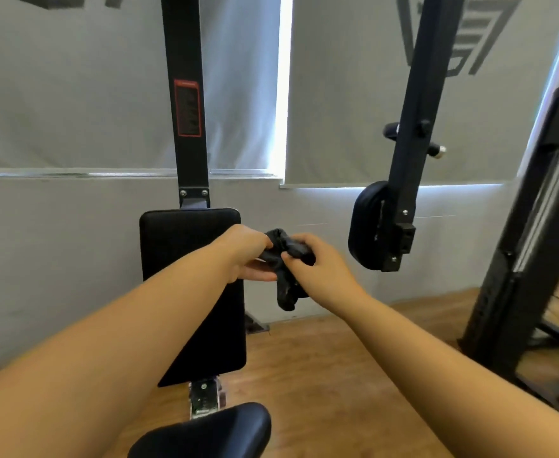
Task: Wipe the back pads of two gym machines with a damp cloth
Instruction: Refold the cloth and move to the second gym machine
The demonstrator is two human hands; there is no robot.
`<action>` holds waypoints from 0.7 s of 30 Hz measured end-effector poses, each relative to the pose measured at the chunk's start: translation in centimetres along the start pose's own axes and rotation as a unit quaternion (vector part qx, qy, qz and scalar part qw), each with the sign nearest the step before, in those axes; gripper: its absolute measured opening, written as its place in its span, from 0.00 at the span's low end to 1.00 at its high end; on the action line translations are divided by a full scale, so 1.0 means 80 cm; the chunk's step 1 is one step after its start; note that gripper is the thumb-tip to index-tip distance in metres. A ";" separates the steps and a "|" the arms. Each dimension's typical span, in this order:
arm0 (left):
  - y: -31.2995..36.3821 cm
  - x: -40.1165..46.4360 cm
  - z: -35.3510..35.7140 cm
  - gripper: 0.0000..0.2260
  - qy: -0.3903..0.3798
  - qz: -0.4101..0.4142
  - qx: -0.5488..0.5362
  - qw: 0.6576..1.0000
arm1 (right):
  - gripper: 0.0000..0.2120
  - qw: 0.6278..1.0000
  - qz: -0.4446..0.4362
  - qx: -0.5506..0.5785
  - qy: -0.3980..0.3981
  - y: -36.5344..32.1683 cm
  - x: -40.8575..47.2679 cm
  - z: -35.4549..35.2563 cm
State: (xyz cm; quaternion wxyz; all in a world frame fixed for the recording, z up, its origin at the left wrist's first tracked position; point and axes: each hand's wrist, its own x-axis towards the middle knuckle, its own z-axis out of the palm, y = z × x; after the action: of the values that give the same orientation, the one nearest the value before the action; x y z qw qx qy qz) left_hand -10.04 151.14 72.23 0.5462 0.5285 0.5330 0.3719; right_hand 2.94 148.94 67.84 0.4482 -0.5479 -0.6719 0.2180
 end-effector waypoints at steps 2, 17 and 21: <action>0.004 0.003 0.027 0.06 -0.011 -0.005 0.002 1.000 | 0.09 1.000 0.002 -0.016 0.014 0.010 -0.013 -0.022; 0.029 0.000 0.306 0.07 -0.244 0.109 0.100 0.958 | 0.15 0.986 0.120 0.075 0.088 0.126 -0.116 -0.269; 0.033 -0.017 0.396 0.08 -0.293 0.124 0.071 0.945 | 0.11 0.955 0.228 0.124 0.141 0.171 -0.164 -0.361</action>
State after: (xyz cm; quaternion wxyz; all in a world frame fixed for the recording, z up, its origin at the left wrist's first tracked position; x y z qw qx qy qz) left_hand 21.08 144.54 71.07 0.5886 0.7134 0.3048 0.2271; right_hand 34.56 135.14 66.88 0.5412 -0.6520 -0.4267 0.3161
